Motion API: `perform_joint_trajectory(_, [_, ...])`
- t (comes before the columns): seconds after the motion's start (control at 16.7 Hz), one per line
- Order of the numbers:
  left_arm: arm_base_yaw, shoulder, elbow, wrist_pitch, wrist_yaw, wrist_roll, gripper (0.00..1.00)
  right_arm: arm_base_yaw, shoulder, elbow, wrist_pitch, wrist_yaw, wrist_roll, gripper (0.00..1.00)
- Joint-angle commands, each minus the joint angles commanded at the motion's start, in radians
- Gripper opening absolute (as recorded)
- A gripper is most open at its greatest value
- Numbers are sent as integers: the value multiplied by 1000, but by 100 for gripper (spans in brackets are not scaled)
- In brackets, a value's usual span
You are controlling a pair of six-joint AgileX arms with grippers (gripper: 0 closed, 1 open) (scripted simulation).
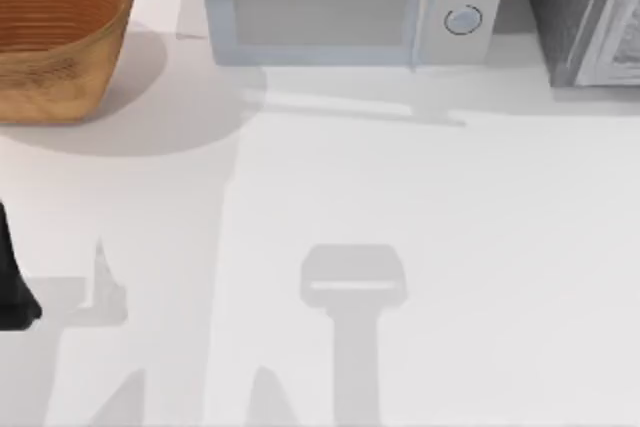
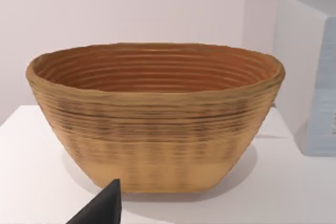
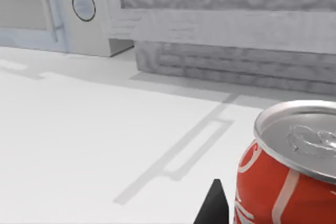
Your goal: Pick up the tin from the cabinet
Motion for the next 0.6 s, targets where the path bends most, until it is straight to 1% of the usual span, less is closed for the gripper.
perform_joint_trajectory(0.3, [0,0,0,0,0,0,100,42,-11,-95,136,-87,-22,0])
perform_joint_trajectory(0.54, [0,0,0,0,0,0,100,46,-12,-102,146,-94,-24,0])
perform_joint_trajectory(0.6, [0,0,0,0,0,0,100,46,-12,-102,146,-94,-24,8])
